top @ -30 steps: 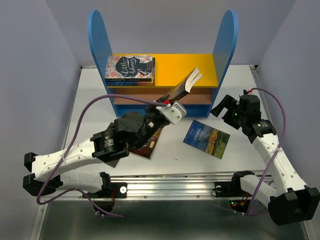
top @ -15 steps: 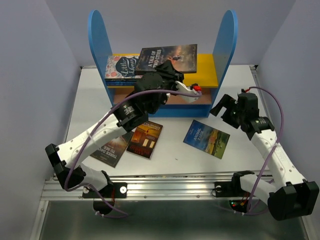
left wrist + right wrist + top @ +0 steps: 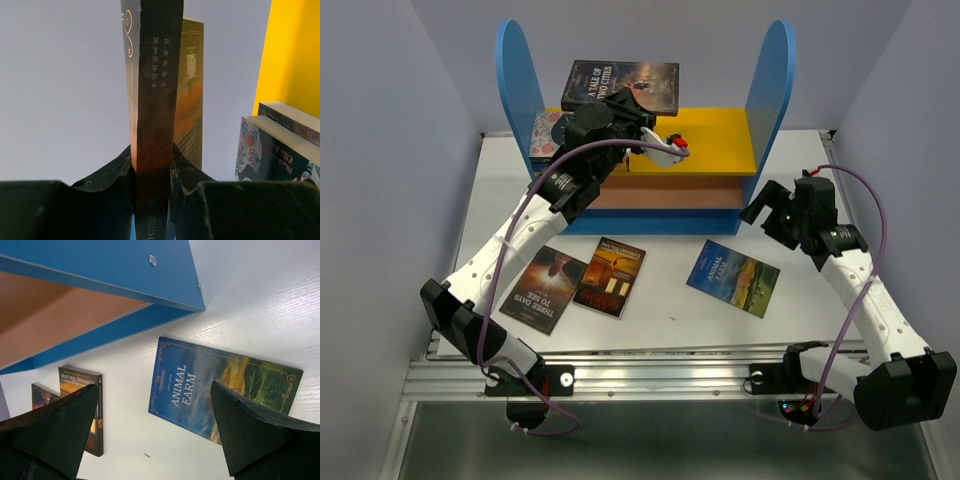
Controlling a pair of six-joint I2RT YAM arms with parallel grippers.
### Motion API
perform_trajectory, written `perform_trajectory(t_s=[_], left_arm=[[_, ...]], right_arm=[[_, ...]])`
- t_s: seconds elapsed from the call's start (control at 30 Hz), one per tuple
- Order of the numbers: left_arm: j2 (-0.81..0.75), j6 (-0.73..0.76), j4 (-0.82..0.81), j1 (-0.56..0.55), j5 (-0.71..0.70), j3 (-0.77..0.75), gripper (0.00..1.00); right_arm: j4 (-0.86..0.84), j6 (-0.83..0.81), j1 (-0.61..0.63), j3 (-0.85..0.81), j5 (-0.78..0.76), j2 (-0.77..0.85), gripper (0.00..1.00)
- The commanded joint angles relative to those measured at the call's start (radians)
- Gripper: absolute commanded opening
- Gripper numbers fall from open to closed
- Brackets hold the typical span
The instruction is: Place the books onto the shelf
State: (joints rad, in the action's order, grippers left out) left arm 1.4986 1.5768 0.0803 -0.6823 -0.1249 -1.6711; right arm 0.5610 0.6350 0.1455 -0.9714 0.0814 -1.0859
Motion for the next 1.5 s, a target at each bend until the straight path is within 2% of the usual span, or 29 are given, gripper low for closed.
perform_trajectory(t_s=[0.0,0.3,0.43,0.53,0.73,0.83,1.03,1.47], left_arm=[[-0.075,0.045,-0.137,0.058,0.053,0.031,0.0],[-0.136,0.008,-0.114,0.113,0.099,0.134,0.0],[-0.166,0.0,-0.024,0.124,0.076,0.184,0.0],[-0.189,-0.017,-0.028,0.128,0.076,0.227,0.0],[-0.181,-0.08,0.091,0.141,0.053,0.172,0.0],[-0.176,-0.093,0.107,0.144,0.018,0.174,0.11],[-0.176,-0.113,0.16,0.162,0.018,0.175,0.17],[-0.163,-0.139,0.256,0.239,0.093,0.119,0.37]], right_arm=[[-0.016,0.006,-0.001,-0.041,-0.02,0.012,1.0],[-0.018,0.014,-0.001,-0.043,-0.015,-0.009,1.0],[-0.018,0.011,-0.001,-0.041,-0.008,-0.005,1.0],[-0.018,0.014,-0.001,-0.041,-0.005,-0.006,1.0],[-0.018,0.019,-0.001,-0.036,0.011,-0.009,1.0],[-0.018,0.017,-0.001,-0.038,0.015,-0.006,1.0],[-0.018,0.011,-0.001,-0.038,0.027,-0.003,1.0],[-0.021,0.011,-0.001,-0.033,0.044,-0.022,1.0]])
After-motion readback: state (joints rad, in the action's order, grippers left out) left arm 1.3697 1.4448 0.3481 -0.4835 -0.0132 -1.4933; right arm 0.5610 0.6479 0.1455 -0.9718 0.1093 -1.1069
